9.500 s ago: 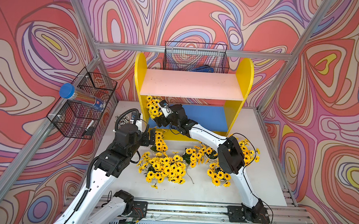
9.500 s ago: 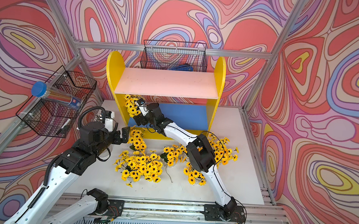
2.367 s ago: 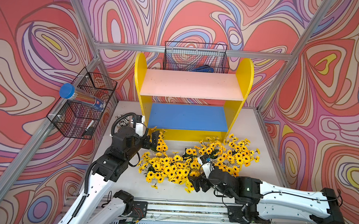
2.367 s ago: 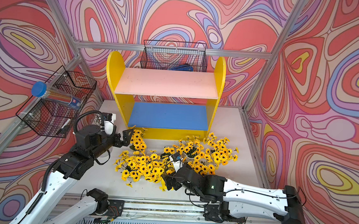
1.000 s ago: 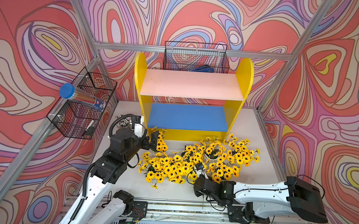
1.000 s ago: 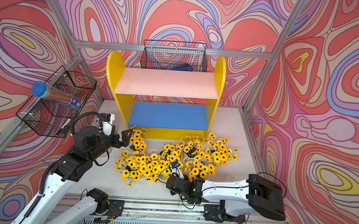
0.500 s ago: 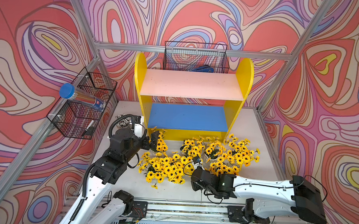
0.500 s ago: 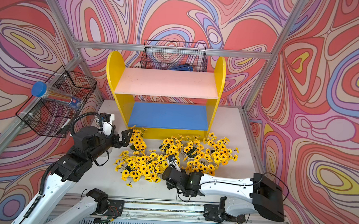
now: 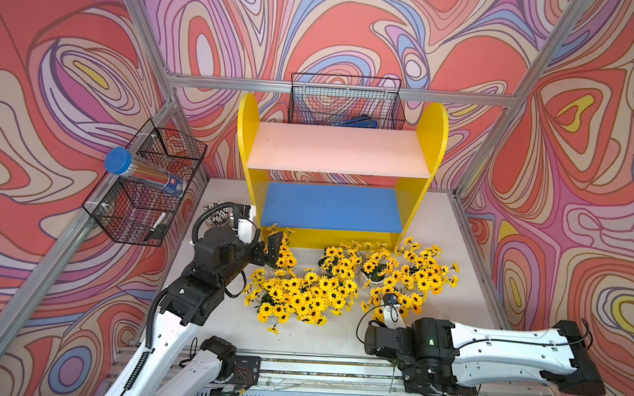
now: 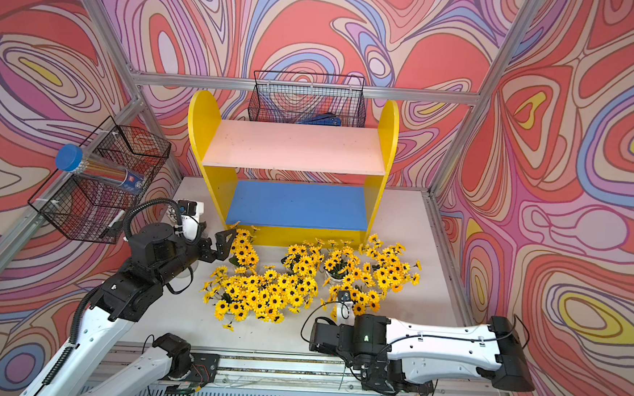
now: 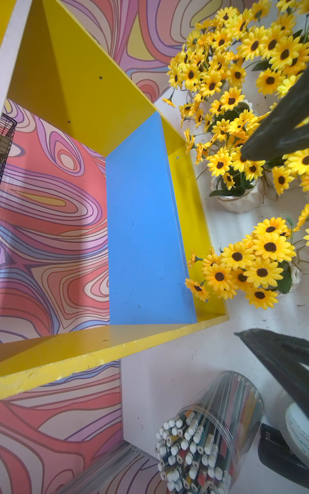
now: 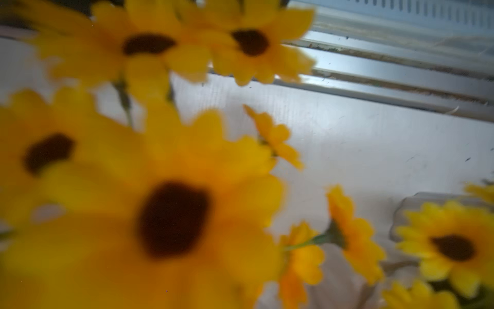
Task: Take the sunflower pots off the shelves
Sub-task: Move the sunflower pot to the center of the board.
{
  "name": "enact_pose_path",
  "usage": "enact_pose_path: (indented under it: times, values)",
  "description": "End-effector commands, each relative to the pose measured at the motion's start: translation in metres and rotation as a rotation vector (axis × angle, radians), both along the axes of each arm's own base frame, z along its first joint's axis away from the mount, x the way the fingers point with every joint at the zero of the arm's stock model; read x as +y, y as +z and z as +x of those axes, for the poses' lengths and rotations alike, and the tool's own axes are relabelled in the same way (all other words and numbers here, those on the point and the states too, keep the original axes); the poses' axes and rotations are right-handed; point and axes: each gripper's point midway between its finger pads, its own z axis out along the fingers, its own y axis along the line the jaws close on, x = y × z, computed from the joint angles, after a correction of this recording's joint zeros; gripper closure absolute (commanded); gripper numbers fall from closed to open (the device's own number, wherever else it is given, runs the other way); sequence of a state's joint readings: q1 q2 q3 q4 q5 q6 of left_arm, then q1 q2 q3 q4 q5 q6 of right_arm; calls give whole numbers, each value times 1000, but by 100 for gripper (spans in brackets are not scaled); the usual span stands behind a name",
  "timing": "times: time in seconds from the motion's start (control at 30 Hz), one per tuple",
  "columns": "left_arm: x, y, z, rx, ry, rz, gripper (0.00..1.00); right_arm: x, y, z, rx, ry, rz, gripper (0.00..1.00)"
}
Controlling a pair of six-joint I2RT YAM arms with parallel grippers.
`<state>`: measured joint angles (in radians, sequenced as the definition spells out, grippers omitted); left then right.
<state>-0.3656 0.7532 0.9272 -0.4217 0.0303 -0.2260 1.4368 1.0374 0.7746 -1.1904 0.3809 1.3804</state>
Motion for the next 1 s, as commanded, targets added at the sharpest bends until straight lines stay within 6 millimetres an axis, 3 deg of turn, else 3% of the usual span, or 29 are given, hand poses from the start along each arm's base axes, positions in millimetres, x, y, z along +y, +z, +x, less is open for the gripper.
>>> enact_pose_path:
  times: [0.0,0.2,0.37,0.43,0.73,0.97]
  values:
    - [-1,6,-1,-18,-8,-30,1,-46,11,13,-105,-215,-106,100]
    - [-3,6,-1,-14,-15,-40,1,-73,19,26,-190,-332,-164,100]
    - [-5,6,-2,-10,-23,-49,1,-61,6,38,-140,-361,-121,100]
    - [-5,6,-2,-10,-23,-51,1,-47,-4,41,-115,-349,-80,100]
    - [-7,9,-3,-15,-31,-62,1,-54,-38,38,-91,-429,-266,100]
    - [-6,11,-4,-25,-28,-65,1,-59,-28,63,-154,-465,-224,100]
